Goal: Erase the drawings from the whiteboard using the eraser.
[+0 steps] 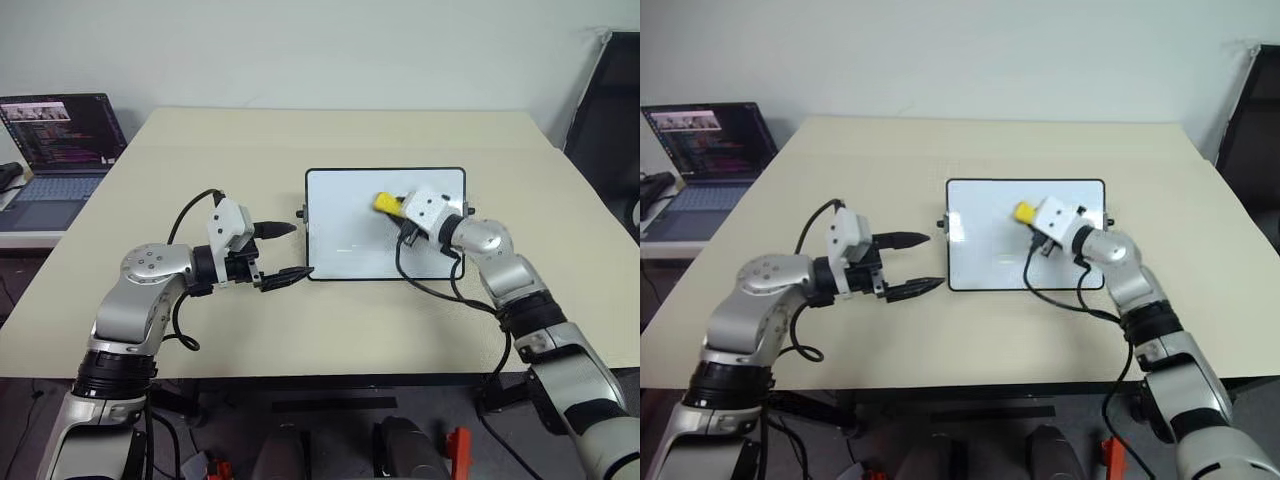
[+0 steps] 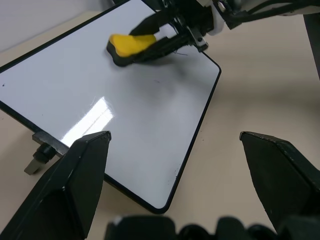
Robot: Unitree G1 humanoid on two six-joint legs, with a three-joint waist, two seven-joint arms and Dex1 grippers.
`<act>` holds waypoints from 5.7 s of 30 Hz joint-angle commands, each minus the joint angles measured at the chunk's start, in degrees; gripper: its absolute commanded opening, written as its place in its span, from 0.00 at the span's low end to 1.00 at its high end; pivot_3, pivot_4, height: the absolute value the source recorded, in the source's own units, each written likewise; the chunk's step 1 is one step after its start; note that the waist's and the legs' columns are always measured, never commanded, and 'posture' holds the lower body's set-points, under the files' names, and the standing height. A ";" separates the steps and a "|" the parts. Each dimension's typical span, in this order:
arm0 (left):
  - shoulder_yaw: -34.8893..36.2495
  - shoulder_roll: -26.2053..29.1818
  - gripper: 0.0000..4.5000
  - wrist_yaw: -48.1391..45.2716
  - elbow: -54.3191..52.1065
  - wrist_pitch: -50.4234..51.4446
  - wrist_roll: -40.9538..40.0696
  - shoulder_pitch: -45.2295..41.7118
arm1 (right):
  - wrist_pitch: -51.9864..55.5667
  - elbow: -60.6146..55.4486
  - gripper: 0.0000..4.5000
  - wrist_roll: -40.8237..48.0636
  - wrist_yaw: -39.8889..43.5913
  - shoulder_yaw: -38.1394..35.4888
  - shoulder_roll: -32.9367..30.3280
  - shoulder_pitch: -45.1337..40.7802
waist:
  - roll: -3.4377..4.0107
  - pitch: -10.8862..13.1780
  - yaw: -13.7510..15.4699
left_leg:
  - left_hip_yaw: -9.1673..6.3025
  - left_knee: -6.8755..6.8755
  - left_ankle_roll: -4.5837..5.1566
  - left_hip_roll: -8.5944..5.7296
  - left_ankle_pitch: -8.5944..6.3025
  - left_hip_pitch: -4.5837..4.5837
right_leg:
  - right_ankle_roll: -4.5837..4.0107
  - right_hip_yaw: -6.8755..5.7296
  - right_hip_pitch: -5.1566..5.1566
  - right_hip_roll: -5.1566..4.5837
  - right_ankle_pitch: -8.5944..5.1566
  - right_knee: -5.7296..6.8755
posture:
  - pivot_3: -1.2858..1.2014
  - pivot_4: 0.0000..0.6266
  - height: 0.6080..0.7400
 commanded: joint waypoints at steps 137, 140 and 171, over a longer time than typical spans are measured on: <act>-1.50 -3.63 1.00 -0.29 -1.04 0.45 -2.81 -6.71 | 19.86 -26.03 0.22 10.90 11.51 -6.58 -9.24 26.98 | -0.05 0.04 -0.49 | 0.28 -0.07 -0.08 0.52 -0.07 -0.09 | 0.09 0.25 -0.11 0.53 0.11 -0.29 | 0.52 0.24 1.00; -1.59 -3.73 1.00 -0.32 -0.65 0.25 -2.61 -6.82 | 21.21 -26.59 0.22 10.95 11.17 -7.56 -8.99 27.03 | -0.05 0.05 -0.62 | 0.31 -0.09 -0.08 0.58 -0.07 -0.06 | 0.02 0.32 -0.13 0.64 0.09 -0.29 | 0.52 0.24 1.00; -1.86 -4.24 1.00 -0.22 -0.65 0.62 -2.40 -6.89 | 23.43 -27.99 0.22 6.25 11.11 -4.74 -8.29 23.89 | -0.10 0.08 -1.72 | 0.57 -0.15 -0.10 0.64 -0.10 -0.02 | 0.01 0.84 -0.26 0.83 0.16 -0.36 | 0.52 0.24 1.00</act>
